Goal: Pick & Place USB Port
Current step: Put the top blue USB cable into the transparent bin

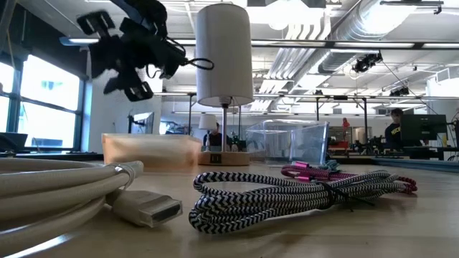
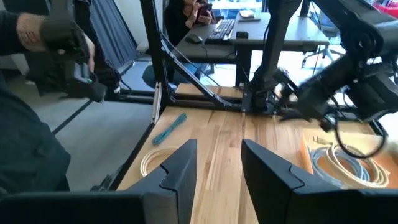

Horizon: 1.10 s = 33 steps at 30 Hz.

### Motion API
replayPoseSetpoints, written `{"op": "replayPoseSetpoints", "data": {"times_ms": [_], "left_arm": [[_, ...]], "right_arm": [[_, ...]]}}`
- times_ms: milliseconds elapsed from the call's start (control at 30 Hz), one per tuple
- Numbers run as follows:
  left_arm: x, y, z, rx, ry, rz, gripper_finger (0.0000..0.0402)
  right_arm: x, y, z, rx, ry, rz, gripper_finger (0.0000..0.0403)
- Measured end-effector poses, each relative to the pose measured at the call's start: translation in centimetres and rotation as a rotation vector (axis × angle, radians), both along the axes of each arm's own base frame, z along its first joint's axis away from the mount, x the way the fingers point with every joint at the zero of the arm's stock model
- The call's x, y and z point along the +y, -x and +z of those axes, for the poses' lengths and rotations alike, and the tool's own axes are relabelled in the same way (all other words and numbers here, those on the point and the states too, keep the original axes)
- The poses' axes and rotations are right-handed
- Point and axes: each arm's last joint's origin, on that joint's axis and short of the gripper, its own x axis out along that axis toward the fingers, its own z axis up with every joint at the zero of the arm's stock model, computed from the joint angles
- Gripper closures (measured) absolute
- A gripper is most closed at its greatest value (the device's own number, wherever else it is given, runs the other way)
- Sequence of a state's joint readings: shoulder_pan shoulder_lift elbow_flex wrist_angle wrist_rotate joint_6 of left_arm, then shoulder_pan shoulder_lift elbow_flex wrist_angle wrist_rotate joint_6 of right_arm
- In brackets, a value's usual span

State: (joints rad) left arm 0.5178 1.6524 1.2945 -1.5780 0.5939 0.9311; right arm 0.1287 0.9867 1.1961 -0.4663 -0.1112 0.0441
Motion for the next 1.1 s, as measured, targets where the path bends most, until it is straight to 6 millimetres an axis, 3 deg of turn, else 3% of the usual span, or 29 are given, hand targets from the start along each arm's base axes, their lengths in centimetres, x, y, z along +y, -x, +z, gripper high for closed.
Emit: {"op": "replayPoseSetpoints", "data": {"times_ms": [233,433,633,900,1100], "left_arm": [[-5.5,-0.7,2.4,-0.125,0.098,-0.1,0.0259],[-10.3,0.4,5.4,-0.192,0.03,-0.114,0.0259],[-14.2,2.1,9.4,-0.47,-0.188,-0.037,0.0259],[-17.4,4.9,14.6,-0.989,-0.558,0.206,0.0259],[-18.9,5.2,15.4,-1.106,-0.769,0.284,0.0259]], "right_arm": [[0.0,0.3,-1.5,0.152,0.02,0.0,0.0285],[0.4,-0.8,-2.3,0.193,0.066,0.04,0.0285],[0.9,-2.8,-3.8,0.25,0.148,0.083,0.0285],[1.4,-5.8,-7.2,0.406,0.371,0.095,0.0285],[0.6,-6.3,-10.1,0.658,0.453,0.086,0.0285]]}}
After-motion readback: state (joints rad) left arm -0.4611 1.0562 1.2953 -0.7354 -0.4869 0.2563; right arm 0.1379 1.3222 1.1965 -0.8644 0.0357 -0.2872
